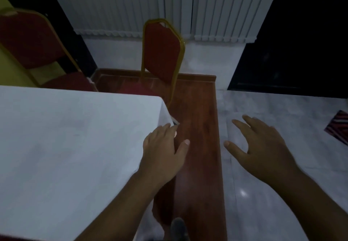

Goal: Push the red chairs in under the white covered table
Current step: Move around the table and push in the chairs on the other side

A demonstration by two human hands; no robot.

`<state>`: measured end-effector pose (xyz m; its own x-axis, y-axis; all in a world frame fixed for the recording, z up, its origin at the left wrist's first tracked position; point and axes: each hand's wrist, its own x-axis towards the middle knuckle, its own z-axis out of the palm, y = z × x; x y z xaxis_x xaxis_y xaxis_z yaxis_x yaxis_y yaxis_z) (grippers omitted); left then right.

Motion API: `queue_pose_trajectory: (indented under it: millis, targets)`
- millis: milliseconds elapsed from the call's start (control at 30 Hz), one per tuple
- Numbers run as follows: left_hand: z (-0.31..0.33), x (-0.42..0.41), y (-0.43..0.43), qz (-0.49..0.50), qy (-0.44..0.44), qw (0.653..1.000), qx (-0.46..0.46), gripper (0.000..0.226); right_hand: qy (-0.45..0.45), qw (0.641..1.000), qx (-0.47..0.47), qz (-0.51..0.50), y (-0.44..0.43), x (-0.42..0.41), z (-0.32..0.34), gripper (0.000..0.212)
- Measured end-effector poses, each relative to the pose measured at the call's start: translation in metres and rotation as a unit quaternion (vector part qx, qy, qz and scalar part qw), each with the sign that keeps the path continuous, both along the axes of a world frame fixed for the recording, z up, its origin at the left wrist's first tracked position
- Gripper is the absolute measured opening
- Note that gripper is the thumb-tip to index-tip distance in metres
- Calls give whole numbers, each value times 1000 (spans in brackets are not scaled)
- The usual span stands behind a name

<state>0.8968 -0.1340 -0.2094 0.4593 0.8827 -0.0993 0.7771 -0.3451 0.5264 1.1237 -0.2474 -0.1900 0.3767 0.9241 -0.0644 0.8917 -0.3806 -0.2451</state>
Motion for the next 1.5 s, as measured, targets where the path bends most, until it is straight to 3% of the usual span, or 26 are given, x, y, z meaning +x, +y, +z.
queue_pose_trajectory:
  millis: [267, 667, 1233, 1500]
  targets:
    - [-2, 114, 139, 21, -17, 1000, 6, 75, 23, 999, 7, 36, 152, 121, -2, 95]
    - [4, 257, 324, 162, -16, 987, 12, 75, 2, 976, -28, 214, 422, 274, 10, 86]
    - [-14, 317, 635, 333, -17, 941, -56, 65, -20, 916, -48, 397, 824, 296, 15, 84]
    - [-18, 349, 721, 497, 7, 866, -55, 66, -34, 824, -58, 562, 982, 276, -3, 74]
